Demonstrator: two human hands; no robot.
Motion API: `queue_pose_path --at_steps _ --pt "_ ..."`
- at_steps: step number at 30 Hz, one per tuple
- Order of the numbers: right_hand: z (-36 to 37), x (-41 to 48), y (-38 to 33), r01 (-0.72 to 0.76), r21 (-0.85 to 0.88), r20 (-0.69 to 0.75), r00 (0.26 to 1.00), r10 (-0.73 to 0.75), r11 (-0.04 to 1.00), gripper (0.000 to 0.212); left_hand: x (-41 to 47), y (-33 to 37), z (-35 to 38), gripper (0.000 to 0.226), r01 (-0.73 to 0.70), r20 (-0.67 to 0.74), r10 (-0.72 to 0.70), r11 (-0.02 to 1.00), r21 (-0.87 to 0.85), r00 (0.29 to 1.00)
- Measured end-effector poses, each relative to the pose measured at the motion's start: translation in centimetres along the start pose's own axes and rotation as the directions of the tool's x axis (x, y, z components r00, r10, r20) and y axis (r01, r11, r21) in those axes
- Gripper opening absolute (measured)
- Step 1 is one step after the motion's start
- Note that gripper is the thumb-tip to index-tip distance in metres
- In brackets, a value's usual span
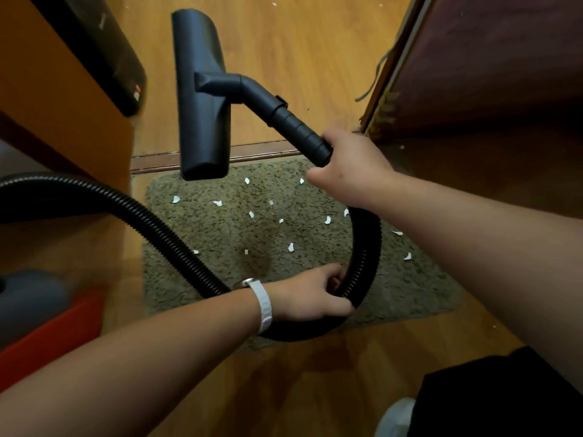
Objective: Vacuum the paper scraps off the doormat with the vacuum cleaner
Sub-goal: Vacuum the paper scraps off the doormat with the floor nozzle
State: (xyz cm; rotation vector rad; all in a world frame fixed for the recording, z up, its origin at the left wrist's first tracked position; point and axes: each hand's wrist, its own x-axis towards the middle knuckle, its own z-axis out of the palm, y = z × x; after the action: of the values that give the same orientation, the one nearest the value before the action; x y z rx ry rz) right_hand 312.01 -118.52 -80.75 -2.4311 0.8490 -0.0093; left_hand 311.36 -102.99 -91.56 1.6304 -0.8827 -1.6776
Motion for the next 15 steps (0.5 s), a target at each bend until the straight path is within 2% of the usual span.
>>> queue_pose_path --at_steps 3,6,7,9,11,12,15 --pt "-0.1 0.5 1.5 -0.005 -0.026 0.005 1.0 0.006 1.0 0.031 0.0 -0.2 -0.8 0.027 -0.011 0.048 0.004 0.99 0.141 0.999" --pt "-0.3 0.8 2.6 0.005 -0.05 0.011 1.0 -0.005 0.999 0.03 -0.9 -0.6 -1.9 0.027 -0.04 0.082 0.002 0.885 0.463 0.997" --pt "-0.2 1.0 3.0 0.01 -0.054 0.014 1.0 -0.009 0.998 0.028 -1.4 -0.6 -2.4 0.027 -0.047 0.069 0.009 0.812 0.582 0.998" --pt "-0.1 1.1 3.7 0.017 -0.067 0.023 1.0 -0.015 0.998 0.026 -2.7 -0.5 -4.2 0.029 -0.018 0.02 0.003 0.595 0.803 1.0" --pt "0.1 1.1 4.0 0.015 -0.086 0.035 0.999 -0.012 0.996 0.026 -4.5 -0.4 -6.6 0.034 0.026 -0.02 -0.02 0.354 0.935 1.0" --pt "0.2 1.2 4.0 0.007 -0.093 0.045 0.999 -0.003 0.996 0.026 -5.5 -0.4 -7.9 0.035 0.052 -0.043 -0.039 0.27 0.961 0.998" --pt "1.0 1.3 4.0 -0.023 -0.074 0.068 0.997 0.028 0.997 0.027 -8.7 -1.7 -11.0 0.045 0.118 -0.115 -0.033 0.148 0.982 0.993"
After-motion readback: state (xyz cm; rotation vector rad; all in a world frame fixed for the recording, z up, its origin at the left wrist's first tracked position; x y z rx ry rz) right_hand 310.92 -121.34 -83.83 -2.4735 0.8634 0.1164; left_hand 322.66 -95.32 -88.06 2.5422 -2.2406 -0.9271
